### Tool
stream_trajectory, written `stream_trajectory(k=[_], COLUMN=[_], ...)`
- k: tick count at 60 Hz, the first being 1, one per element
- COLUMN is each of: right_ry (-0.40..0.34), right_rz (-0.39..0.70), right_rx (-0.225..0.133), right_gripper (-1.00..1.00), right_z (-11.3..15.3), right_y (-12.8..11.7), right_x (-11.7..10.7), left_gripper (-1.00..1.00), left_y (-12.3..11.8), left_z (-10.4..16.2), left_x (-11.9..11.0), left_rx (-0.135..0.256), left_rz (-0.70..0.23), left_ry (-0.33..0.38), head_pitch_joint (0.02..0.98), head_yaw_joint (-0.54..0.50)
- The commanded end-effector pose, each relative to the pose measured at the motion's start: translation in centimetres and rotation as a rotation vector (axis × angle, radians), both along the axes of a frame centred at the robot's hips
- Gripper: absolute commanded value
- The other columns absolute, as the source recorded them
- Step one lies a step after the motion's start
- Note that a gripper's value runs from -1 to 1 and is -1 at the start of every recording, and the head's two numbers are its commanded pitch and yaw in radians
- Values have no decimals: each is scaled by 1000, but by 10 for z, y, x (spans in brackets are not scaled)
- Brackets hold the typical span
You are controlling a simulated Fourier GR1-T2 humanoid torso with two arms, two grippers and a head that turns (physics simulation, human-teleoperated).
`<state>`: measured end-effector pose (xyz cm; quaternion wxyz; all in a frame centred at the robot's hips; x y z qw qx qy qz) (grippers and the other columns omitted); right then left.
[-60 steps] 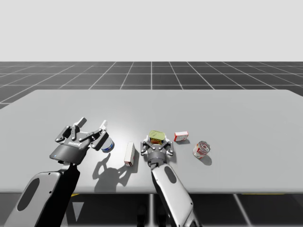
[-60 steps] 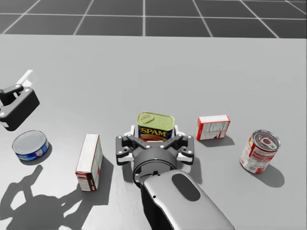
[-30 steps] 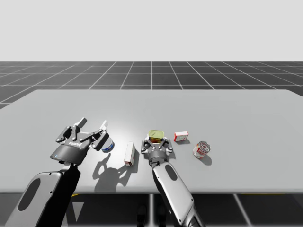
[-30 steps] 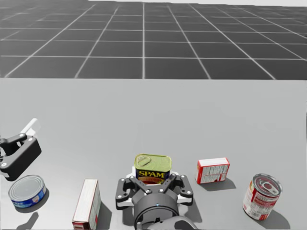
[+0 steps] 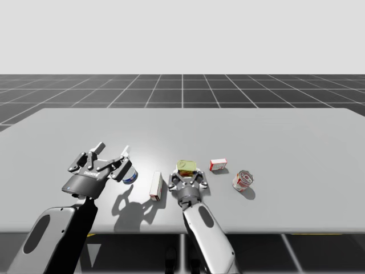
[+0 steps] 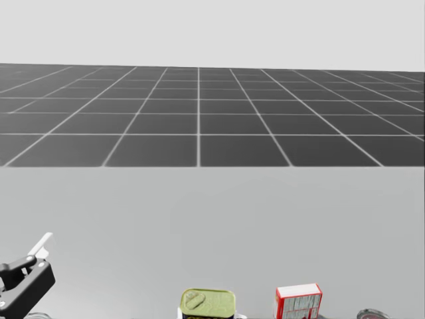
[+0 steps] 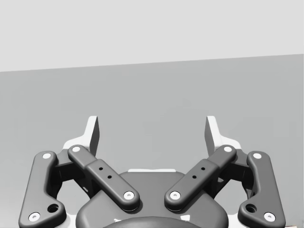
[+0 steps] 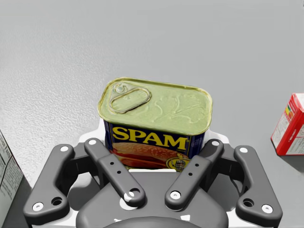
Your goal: Lift the meat can off the table.
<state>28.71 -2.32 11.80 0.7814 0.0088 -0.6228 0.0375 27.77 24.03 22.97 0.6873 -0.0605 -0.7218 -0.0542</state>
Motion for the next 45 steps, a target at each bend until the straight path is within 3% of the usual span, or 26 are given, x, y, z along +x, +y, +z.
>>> stream_trajectory(k=[1,8,15,20,40,45], right_ry=[-99,-125,-202,-232,-451,-497], right_rz=[-74,-50,-29,-12,29,31], right_rx=[-21,-4,-33,-28,-44,-31], right_gripper=[1000,1000,1000,1000,1000,1000], right_z=[28,47,72,89,169,186], right_y=[-7,-7,-8,-9,-15,-19], right_x=[-2,-10,-19,-26,-59,-66], left_gripper=[-1000,-1000,-1000,-1000,-1000,-1000], left_y=[1,1,1,1,1,2], left_z=[0,0,1,1,1,1], left_x=[0,0,1,1,0,0], left_rx=[-1,-1,-1,2,-3,-3], left_rz=[1,1,2,3,3,4], left_ry=[0,0,-1,-5,-6,-7], head_pitch_joint=[432,436,440,445,437,434], head_yaw_joint=[-46,-47,-49,-52,-49,-50])
